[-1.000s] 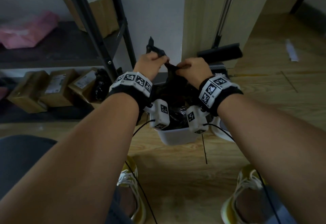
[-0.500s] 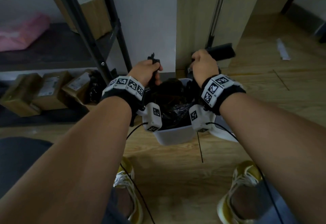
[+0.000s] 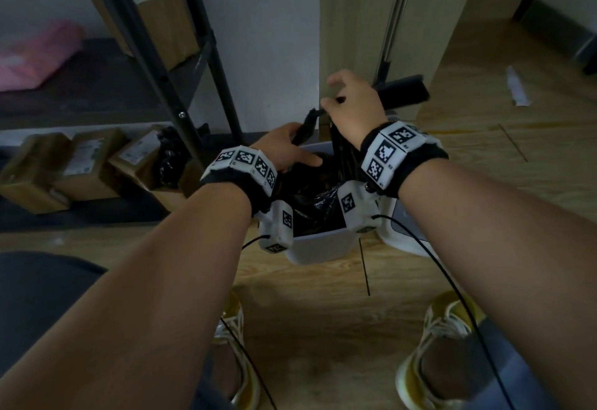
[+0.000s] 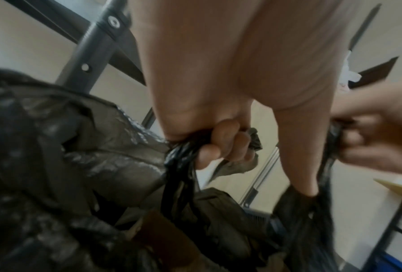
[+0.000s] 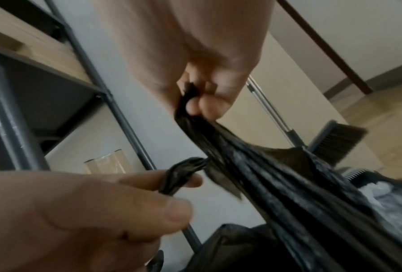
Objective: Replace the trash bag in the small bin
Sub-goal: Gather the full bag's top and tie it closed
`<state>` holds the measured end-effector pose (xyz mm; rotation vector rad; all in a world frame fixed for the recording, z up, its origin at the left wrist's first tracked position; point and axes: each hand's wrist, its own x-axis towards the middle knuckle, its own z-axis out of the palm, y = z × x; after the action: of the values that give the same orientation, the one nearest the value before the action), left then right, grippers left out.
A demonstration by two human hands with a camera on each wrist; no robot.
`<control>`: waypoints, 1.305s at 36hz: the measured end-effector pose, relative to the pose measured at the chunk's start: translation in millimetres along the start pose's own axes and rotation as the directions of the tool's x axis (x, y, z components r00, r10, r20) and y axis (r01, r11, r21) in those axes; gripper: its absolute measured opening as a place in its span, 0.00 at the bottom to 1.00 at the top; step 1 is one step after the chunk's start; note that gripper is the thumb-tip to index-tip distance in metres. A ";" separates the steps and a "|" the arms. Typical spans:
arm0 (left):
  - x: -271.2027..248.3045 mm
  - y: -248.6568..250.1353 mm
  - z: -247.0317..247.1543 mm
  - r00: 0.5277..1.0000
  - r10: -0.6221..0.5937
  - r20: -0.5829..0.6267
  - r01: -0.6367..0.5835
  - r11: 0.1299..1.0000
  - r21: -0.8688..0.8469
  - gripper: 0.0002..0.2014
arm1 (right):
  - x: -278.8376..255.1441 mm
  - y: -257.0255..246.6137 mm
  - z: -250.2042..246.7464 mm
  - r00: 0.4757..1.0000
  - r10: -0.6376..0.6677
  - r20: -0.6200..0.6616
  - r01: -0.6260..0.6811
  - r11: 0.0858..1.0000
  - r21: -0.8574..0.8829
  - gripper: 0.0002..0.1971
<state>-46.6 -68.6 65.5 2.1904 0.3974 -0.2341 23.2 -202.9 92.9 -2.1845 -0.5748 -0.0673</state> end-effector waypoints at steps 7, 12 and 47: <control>-2.0 12.0 19.0 0.998 0.064 -0.007 -0.064 0.998 0.019 0.35 | 4.3 0.0 1.2 0.999 -0.044 -0.010 0.044 0.999 0.028 0.24; 5.0 19.5 33.9 0.995 0.102 -0.009 -0.101 0.994 0.028 0.35 | 8.3 7.5 -5.0 1.000 -0.024 -0.013 0.025 0.998 0.061 0.24; 22.9 20.5 32.0 0.996 -0.087 -0.026 0.082 0.986 -0.146 0.23 | -7.1 56.3 -10.6 0.891 0.139 0.433 -0.188 0.979 0.074 0.33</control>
<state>-18.6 -101.3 54.4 2.0389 0.5104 -0.2097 42.3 -243.5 56.5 -2.1333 -0.6135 0.5362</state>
